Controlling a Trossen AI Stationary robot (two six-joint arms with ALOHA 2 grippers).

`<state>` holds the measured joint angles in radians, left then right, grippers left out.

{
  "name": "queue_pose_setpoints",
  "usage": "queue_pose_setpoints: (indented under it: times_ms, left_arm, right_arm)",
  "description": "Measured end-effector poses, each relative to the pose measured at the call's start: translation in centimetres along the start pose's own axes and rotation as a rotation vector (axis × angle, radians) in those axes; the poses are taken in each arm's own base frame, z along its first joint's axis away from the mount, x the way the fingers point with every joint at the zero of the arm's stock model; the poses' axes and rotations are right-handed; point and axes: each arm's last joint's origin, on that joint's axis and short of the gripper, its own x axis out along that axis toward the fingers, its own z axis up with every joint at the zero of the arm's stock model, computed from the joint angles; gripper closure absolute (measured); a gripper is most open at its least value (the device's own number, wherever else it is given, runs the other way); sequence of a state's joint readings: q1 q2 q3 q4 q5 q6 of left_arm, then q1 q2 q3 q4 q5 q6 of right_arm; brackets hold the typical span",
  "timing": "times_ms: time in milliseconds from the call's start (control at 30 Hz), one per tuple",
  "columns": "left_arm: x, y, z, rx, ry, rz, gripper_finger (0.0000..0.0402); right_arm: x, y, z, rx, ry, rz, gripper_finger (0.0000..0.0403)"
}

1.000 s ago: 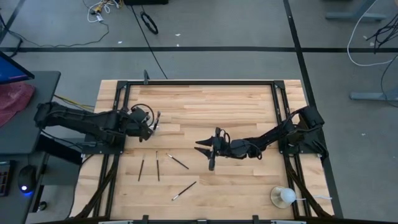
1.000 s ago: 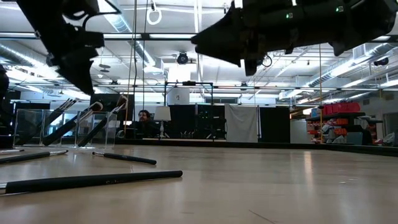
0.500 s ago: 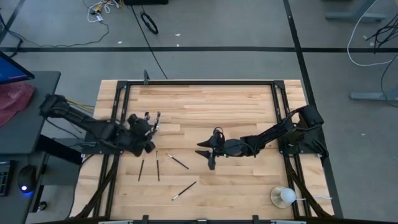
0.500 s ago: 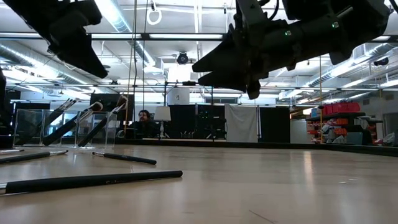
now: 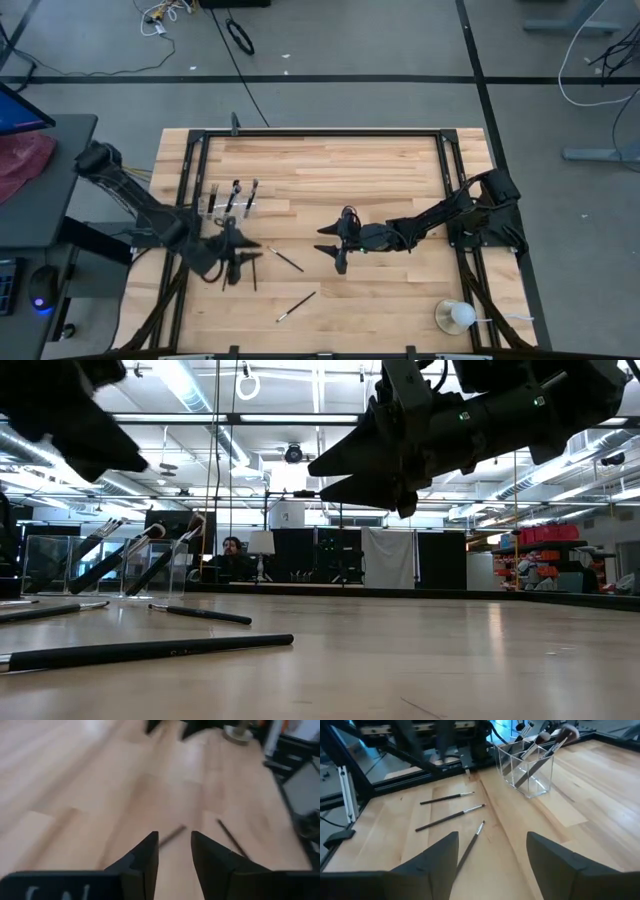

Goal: Put items in baskets/containers
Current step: Put the black eyeshadow brush into the transparent organizer

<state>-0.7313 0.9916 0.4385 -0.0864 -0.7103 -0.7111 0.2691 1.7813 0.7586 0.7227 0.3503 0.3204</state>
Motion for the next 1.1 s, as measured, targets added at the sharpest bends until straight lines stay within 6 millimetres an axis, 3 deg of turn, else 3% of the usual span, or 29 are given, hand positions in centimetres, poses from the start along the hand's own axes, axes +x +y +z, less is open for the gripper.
queue_pose_setpoints:
  times_ms: [233, 467, 633, 800, 1100]
  left_arm:
    - [1.1, -3.9, -1.4, -0.065, 0.091, -0.022, 0.0310]
    - [2.4, -6.5, -3.7, -0.197, 0.363, -0.090, 0.0338]
    - [3.5, -6.3, -4.6, -0.255, 0.383, -0.022, 0.0343]
    - [5.0, -5.0, -3.8, -0.256, 0.270, 0.101, 0.0327]
    - [6.4, -2.9, -3.3, -0.464, 0.466, 0.172, 0.0222]
  right_arm:
    - [0.0, 0.0, 0.0, -0.086, -0.001, 0.000, 0.0165]
    - [0.1, -0.1, 0.1, -0.200, -0.001, -0.003, 0.0165]
    - [0.2, -0.7, 0.2, -0.202, -0.003, -0.018, 0.0165]
    - [0.3, -0.9, 0.3, -0.208, 0.000, -0.026, 0.0165]
    - [0.3, -0.9, -0.2, -0.330, 0.054, 0.037, 0.0165]
